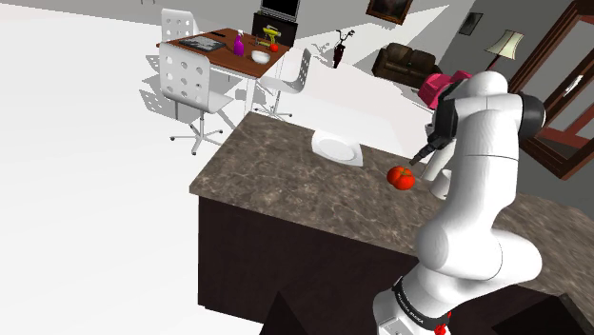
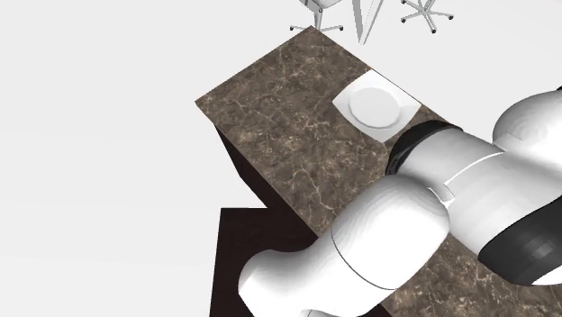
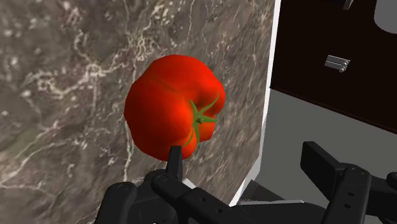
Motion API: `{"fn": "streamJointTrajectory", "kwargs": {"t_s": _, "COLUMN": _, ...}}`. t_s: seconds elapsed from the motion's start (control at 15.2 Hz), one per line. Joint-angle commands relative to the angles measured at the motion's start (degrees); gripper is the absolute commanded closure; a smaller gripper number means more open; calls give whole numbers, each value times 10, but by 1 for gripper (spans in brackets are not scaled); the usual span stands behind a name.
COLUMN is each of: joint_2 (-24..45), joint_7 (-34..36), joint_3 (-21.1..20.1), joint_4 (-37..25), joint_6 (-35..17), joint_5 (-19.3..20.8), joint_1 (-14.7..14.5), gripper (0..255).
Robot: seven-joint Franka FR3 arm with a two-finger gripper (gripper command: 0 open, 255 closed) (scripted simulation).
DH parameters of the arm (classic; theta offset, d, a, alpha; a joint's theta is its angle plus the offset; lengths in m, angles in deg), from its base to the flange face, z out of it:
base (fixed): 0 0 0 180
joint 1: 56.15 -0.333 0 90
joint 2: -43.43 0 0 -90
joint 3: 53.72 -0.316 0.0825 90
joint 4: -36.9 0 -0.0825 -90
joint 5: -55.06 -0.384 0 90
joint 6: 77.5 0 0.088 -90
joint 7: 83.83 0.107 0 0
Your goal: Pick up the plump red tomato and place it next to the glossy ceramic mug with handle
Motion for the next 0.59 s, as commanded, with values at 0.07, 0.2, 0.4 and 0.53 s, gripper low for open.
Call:
{"fn": "streamJointTrajectory", "kwargs": {"t_s": 0.07, "joint_2": 115, "joint_7": 29, "joint_3": -29, "joint_4": -115, "joint_6": 62, "joint_5": -6, "joint_1": 70, "gripper": 0}}
{"fn": "streamJointTrajectory", "kwargs": {"t_s": 0.2, "joint_2": 112, "joint_7": 32, "joint_3": -36, "joint_4": -114, "joint_6": 60, "joint_5": -2, "joint_1": 74, "gripper": 0}}
{"fn": "streamJointTrajectory", "kwargs": {"t_s": 0.4, "joint_2": 109, "joint_7": 35, "joint_3": -45, "joint_4": -113, "joint_6": 57, "joint_5": 3, "joint_1": 78, "gripper": 0}}
{"fn": "streamJointTrajectory", "kwargs": {"t_s": 0.53, "joint_2": 108, "joint_7": 37, "joint_3": -50, "joint_4": -113, "joint_6": 56, "joint_5": 5, "joint_1": 81, "gripper": 0}}
